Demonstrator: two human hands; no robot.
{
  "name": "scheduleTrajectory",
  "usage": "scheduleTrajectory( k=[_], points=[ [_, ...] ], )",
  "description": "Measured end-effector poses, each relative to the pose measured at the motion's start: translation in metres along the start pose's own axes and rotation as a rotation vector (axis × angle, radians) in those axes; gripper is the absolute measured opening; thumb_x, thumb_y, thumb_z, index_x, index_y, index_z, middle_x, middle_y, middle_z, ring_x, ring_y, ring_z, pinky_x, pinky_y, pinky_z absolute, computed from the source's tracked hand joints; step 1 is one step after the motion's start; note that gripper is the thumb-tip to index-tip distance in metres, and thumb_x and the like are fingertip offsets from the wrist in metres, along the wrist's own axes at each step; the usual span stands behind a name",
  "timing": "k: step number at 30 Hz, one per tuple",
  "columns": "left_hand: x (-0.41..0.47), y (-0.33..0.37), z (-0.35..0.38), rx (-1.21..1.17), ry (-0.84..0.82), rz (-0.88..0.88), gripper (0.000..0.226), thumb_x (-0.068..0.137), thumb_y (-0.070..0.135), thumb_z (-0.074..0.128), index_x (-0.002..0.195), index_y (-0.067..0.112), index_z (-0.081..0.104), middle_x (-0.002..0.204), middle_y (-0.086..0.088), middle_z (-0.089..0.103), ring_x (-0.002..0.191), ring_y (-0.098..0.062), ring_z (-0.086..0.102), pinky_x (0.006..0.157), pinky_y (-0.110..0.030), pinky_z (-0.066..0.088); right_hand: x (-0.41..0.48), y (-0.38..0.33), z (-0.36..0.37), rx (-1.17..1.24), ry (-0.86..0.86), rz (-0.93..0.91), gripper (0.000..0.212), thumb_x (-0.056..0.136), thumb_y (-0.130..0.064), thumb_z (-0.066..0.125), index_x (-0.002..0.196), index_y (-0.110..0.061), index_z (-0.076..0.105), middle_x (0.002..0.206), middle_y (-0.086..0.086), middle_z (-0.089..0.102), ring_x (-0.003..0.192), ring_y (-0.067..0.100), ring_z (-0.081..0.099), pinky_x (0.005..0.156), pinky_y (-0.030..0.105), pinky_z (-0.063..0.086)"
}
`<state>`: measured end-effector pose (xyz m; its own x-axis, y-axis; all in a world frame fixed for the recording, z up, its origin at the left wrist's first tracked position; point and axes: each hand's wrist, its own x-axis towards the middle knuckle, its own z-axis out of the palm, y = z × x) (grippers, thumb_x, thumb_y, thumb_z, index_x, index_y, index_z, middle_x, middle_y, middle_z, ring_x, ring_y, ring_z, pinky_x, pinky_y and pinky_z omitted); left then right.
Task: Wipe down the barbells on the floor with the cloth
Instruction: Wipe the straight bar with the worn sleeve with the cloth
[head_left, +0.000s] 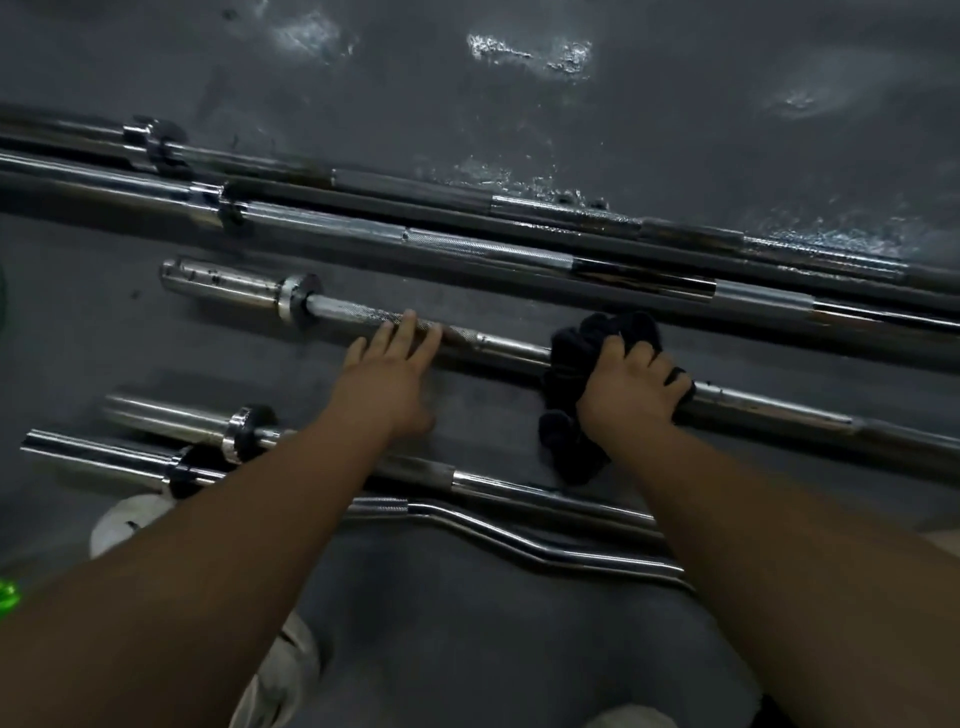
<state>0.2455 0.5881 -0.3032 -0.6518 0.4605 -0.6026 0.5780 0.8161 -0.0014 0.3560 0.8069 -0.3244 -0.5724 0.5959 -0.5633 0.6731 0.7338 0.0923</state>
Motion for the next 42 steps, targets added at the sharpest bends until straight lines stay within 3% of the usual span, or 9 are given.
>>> scheduleTrajectory(
  k=[4,10,15,18,21,27,30,35,42],
  points=[
    [-0.002,-0.004,0.01,-0.042,0.051,0.026,0.112,0.075,0.049,0.068,0.155,0.033,-0.009,0.163,-0.003,-0.019,0.151,-0.027,-0.005,0.121,-0.046,0.007,-0.009,-0.006,0.009,0.136,0.21,0.028,0.068,0.079,-0.024,0.066,0.142,-0.017,0.04,0.14,0.015,0.043,0.132,0.038,0.034,0.111,0.052,0.024],
    [-0.005,-0.008,0.03,-0.101,0.27,0.048,0.087,0.079,0.045,0.061,0.153,0.023,0.021,0.163,-0.006,0.01,0.146,-0.03,0.017,0.114,-0.047,0.021,-0.022,-0.132,0.022,0.259,0.345,-0.409,0.057,0.08,-0.023,0.061,0.136,-0.018,0.049,0.132,0.01,0.054,0.118,0.032,0.049,0.101,0.047,0.033],
    [0.023,-0.033,0.012,0.107,0.358,0.168,0.084,0.058,0.033,0.076,0.137,0.019,0.051,0.129,-0.012,0.052,0.114,-0.037,0.048,0.102,-0.047,0.032,0.001,-0.016,0.017,0.051,0.301,-0.539,0.084,0.059,-0.035,0.07,0.139,-0.018,0.05,0.116,0.013,0.061,0.1,0.037,0.06,0.088,0.043,0.048],
    [0.034,-0.021,0.015,0.085,0.282,0.135,0.082,0.063,0.037,0.069,0.139,0.02,0.044,0.136,-0.014,0.046,0.127,-0.036,0.039,0.114,-0.05,0.02,0.0,0.049,0.018,0.036,0.299,-0.302,0.077,0.059,-0.045,0.055,0.129,-0.015,0.056,0.108,0.015,0.062,0.1,0.039,0.059,0.088,0.045,0.046],
    [0.032,-0.003,0.028,0.024,0.205,0.022,0.098,0.069,0.044,0.06,0.152,0.018,0.016,0.158,-0.015,0.016,0.147,-0.035,0.006,0.12,-0.053,-0.001,-0.007,0.005,0.02,0.111,0.267,-0.139,0.069,0.067,-0.045,0.06,0.129,-0.018,0.052,0.117,0.014,0.056,0.111,0.036,0.051,0.096,0.045,0.034],
    [0.017,-0.011,0.034,0.002,0.153,0.048,0.101,0.073,0.054,0.038,0.155,0.017,-0.007,0.163,-0.013,-0.01,0.149,-0.031,-0.012,0.121,-0.047,-0.006,-0.023,-0.116,0.027,0.142,0.28,-0.424,0.076,0.068,-0.037,0.07,0.138,-0.021,0.044,0.126,0.01,0.05,0.114,0.032,0.046,0.102,0.046,0.03],
    [-0.009,-0.016,0.044,-0.029,0.129,0.101,0.108,0.066,0.047,0.045,0.156,0.019,-0.008,0.163,-0.011,-0.013,0.149,-0.028,-0.014,0.122,-0.044,-0.003,-0.027,-0.064,0.027,0.091,0.216,-0.579,0.086,0.069,-0.039,0.071,0.147,-0.024,0.038,0.13,0.009,0.052,0.115,0.033,0.051,0.101,0.043,0.037],
    [-0.041,-0.034,0.055,-0.07,0.08,0.159,0.097,0.072,0.055,0.028,0.153,0.029,-0.018,0.161,-0.003,-0.024,0.148,-0.02,-0.02,0.121,-0.04,-0.004,-0.028,0.009,0.027,0.157,0.115,-0.428,0.072,0.069,-0.054,0.05,0.134,-0.025,0.053,0.118,0.011,0.062,0.11,0.036,0.058,0.094,0.043,0.043],
    [0.006,-0.031,0.034,-0.126,0.144,0.143,0.085,0.079,0.053,0.02,0.157,0.023,0.007,0.165,-0.005,0.001,0.151,-0.021,-0.002,0.121,-0.04,0.0,-0.03,-0.123,0.029,0.226,0.245,-0.448,0.064,0.073,-0.047,0.06,0.131,-0.02,0.054,0.127,0.01,0.053,0.116,0.034,0.05,0.1,0.042,0.032]
  ],
)
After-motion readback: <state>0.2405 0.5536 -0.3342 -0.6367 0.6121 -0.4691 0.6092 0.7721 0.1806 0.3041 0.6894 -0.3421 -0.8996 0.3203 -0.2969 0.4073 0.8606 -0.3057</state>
